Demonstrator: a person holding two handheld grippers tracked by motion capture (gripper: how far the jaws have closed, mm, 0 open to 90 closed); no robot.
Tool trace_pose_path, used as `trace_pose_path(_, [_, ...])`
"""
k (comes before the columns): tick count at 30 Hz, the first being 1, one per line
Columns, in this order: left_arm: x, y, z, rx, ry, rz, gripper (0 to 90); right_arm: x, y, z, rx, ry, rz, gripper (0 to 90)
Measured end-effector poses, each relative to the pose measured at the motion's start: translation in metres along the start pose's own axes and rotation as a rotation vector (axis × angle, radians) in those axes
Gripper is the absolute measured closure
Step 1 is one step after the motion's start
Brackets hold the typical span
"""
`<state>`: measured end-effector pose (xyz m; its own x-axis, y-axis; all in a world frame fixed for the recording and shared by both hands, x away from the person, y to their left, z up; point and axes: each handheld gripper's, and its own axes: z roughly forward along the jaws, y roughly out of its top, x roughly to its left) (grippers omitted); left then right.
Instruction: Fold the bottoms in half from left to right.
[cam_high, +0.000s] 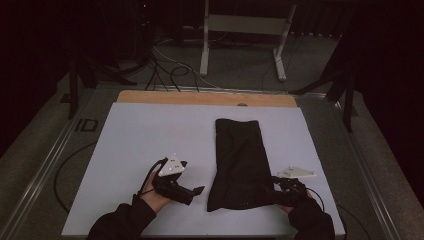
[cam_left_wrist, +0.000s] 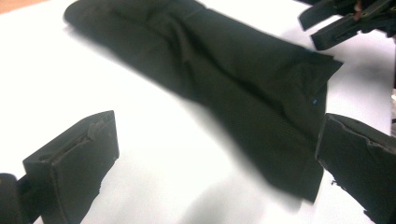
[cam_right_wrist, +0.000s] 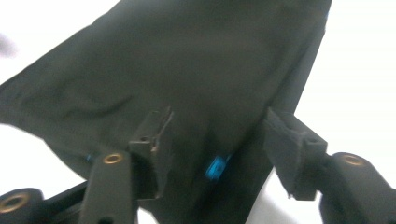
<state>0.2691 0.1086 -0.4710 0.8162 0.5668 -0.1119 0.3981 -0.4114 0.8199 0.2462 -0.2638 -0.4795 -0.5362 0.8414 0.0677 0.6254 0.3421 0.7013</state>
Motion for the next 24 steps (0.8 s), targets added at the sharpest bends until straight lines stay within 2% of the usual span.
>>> trace_pose_path(6, [0.005, -0.013, -0.009, -0.005, 0.017, -0.024, 0.0, -0.002, -0.01, 0.007, 0.043, 0.006, 0.035, 54.2])
trace_pose_path(9, [0.006, -0.016, -0.012, -0.01, 0.022, -0.03, 0.0, -0.001, -0.012, 0.013, 0.093, -0.015, 0.016, 58.9])
trace_pose_path(11, [0.007, -0.016, -0.012, -0.015, 0.02, -0.033, 0.0, -0.001, -0.013, 0.014, 0.105, -0.018, 0.014, 65.8])
trace_pose_path(13, [0.007, -0.016, -0.012, -0.017, 0.025, -0.031, 0.0, -0.001, -0.012, 0.013, 0.104, -0.013, 0.016, 74.7])
trace_pose_path(15, [0.007, -0.016, -0.011, -0.016, 0.024, -0.033, 0.0, 0.0, -0.011, 0.011, 0.102, -0.017, -0.003, 88.0])
trace_pose_path(18, [0.007, -0.017, -0.01, -0.015, 0.024, -0.034, 0.0, 0.002, -0.009, 0.007, 0.09, -0.018, -0.021, 89.5])
trace_pose_path(22, [0.007, -0.016, -0.011, -0.025, 0.023, -0.035, 0.0, 0.006, -0.002, -0.006, 0.034, -0.026, -0.047, 89.7])
trace_pose_path(24, [0.007, -0.016, -0.011, -0.027, 0.024, -0.034, 0.0, 0.005, 0.001, -0.012, 0.011, -0.03, -0.035, 89.8])
